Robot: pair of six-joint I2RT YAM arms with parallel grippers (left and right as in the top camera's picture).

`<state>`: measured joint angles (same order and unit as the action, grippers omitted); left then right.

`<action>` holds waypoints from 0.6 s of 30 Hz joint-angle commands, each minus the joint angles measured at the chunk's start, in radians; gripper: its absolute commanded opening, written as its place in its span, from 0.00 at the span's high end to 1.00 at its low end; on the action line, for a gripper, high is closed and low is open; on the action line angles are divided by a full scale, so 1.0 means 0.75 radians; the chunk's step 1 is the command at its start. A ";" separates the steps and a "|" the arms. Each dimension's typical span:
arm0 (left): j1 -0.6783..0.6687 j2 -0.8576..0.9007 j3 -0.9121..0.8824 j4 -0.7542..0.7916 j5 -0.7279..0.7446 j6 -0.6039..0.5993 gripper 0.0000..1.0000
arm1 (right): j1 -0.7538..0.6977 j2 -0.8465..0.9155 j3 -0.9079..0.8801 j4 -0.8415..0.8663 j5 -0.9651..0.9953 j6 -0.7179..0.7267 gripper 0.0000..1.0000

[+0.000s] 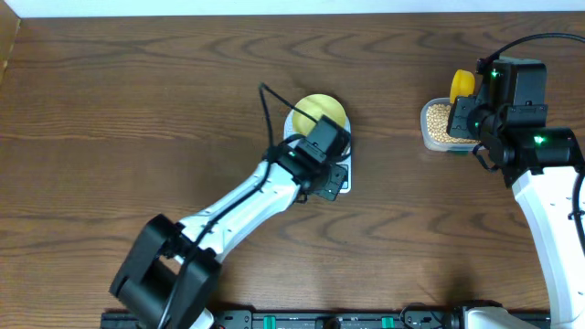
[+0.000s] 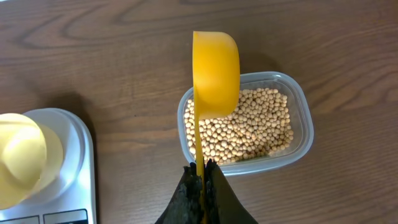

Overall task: Scoop item into bowl and weigh 50g on scale
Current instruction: 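Press the scale's tare button with the left gripper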

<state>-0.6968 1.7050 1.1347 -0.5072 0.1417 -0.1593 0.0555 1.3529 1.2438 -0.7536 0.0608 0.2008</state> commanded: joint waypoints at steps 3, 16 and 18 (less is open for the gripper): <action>-0.023 0.126 -0.004 0.056 -0.270 0.038 0.93 | -0.006 -0.006 0.032 -0.011 0.016 0.010 0.99; -0.023 0.148 -0.007 0.145 -0.271 0.033 0.93 | -0.006 -0.006 0.032 -0.008 0.017 0.010 0.99; -0.023 0.149 -0.016 0.168 -0.271 0.030 0.93 | -0.006 -0.006 0.032 -0.005 0.017 0.010 0.98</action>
<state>-0.7147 1.8122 1.1343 -0.3977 -0.0372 -0.1486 0.0555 1.3529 1.2438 -0.7605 0.0608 0.2012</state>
